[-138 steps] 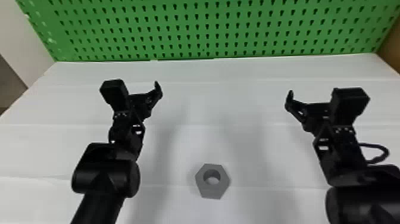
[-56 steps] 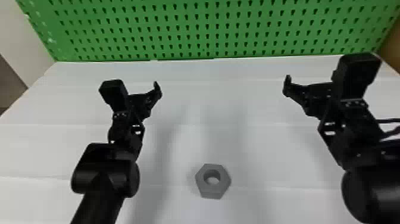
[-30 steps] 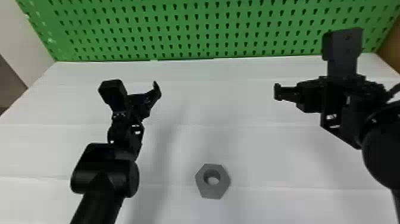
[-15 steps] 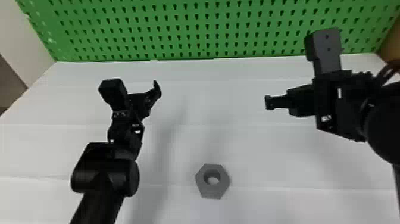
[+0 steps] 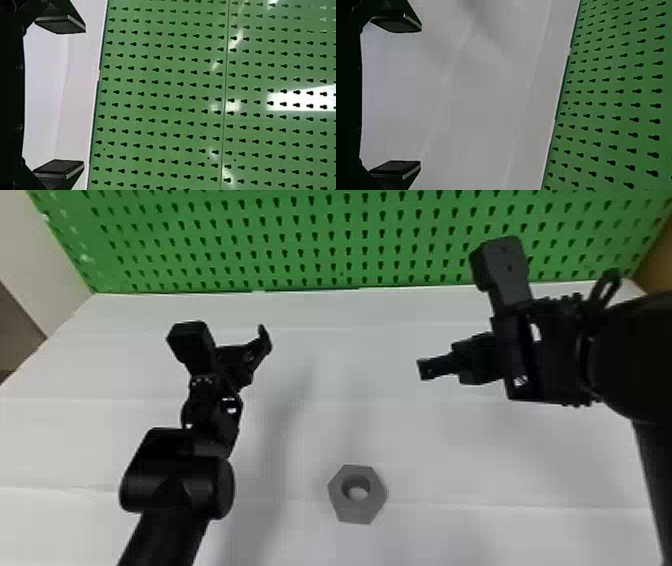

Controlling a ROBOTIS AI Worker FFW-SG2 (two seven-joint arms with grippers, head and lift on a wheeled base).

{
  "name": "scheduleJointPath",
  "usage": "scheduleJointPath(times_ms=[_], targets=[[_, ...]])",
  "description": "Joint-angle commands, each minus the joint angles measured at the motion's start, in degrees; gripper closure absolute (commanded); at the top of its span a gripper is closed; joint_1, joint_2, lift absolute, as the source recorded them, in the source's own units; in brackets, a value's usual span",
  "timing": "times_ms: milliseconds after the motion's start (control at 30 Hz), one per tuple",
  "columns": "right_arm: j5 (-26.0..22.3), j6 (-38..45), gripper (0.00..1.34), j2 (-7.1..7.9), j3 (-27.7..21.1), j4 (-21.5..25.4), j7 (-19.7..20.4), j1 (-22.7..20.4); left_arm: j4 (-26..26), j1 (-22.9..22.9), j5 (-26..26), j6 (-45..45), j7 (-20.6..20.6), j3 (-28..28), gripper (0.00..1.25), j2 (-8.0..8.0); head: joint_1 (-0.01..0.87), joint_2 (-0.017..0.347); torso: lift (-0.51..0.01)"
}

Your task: Pick up the hex nut

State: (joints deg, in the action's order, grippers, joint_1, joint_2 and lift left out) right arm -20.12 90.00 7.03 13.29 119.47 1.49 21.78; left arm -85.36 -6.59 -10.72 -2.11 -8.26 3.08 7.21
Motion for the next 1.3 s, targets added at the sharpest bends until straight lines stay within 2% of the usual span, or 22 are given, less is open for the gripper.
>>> scheduleJointPath(times_ms=[0,333,800,1267], targets=[[-2.03,0.08,0.09,0.09,1.57,-3.11,0.0,1.07,0.02,0.0,0.09,0.0,0.0,-0.09,0.09,0.0,0.785,0.153,-0.078],[-6.51,0.08,0.09,0.26,4.82,-8.47,0.09,5.29,0.2,-0.18,0.35,0.0,0.0,-0.26,0.09,0.0,0.785,0.153,-0.078],[-7.83,0.08,0.09,-0.53,10.09,-14.53,0.09,9.16,0.29,-0.44,0.53,0.0,0.0,-0.35,0.09,0.08,0.785,0.153,-0.078],[-11.87,0.08,0.09,-0.97,14.92,-21.65,0.09,11.53,0.46,-0.79,0.97,0.0,0.0,-0.44,0.09,0.08,0.785,0.153,-0.078]])
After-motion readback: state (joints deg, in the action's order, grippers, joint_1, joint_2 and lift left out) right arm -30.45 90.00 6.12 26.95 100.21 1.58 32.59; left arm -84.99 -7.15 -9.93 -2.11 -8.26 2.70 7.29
